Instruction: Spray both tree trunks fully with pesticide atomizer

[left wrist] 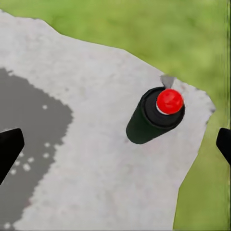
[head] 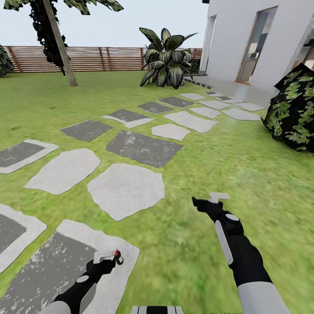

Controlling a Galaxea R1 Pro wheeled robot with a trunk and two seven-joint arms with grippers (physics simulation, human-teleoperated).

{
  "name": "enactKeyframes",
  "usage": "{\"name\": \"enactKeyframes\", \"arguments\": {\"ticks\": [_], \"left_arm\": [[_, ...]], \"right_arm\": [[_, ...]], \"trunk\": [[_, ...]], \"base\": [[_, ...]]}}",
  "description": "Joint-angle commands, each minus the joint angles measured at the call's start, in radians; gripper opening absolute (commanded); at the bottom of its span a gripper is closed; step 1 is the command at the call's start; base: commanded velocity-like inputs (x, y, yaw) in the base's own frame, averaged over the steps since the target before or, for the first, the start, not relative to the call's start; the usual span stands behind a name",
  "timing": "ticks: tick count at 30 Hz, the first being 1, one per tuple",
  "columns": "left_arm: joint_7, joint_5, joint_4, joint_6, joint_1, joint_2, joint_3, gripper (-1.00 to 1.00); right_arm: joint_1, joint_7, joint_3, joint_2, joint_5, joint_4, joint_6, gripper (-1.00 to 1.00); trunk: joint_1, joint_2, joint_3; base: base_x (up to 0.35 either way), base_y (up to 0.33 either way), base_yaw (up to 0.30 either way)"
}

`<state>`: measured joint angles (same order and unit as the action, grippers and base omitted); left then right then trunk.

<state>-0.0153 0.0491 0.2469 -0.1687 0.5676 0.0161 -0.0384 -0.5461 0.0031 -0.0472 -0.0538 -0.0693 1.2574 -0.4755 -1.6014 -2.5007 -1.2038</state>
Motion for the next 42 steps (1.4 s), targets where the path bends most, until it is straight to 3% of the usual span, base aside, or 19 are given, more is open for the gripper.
{"name": "enactKeyframes", "arguments": {"ticks": [1,9,28,36,42], "left_arm": [[0.0,0.0,0.0,0.0,0.0,-0.001,0.0,1.0],[0.0,-0.001,0.051,0.0,-0.003,-0.008,0.0,1.0],[0.001,-0.001,0.054,-0.031,-0.004,-0.011,0.013,1.0],[0.0,0.002,0.042,-0.134,-0.013,-0.01,0.012,1.0],[0.0,0.0,0.04,-0.153,-0.016,-0.009,0.013,1.0]], "right_arm": [[0.0,0.0,0.0,0.0,0.0,0.0,0.0,1.0],[0.0,0.0,-0.018,0.001,-0.001,0.002,0.0,1.0],[0.0,0.0,-0.017,0.0,-0.001,0.014,0.0,1.0],[0.0,0.0,-0.018,0.0,-0.001,0.014,-0.001,1.0],[0.0,0.0,-0.019,0.0,-0.001,0.014,-0.002,1.0]], "trunk": [[0.0,0.0,-0.001],[0.0,0.0,-0.006],[0.0,0.0,-0.007],[0.0,0.0,-0.007],[-0.001,0.0,-0.02]], "base": [[0.0,0.0,-0.225],[0.011,0.0,-0.184],[0.097,0.0,-0.004],[0.009,0.0,0.0],[0.0,0.0,0.0]]}}
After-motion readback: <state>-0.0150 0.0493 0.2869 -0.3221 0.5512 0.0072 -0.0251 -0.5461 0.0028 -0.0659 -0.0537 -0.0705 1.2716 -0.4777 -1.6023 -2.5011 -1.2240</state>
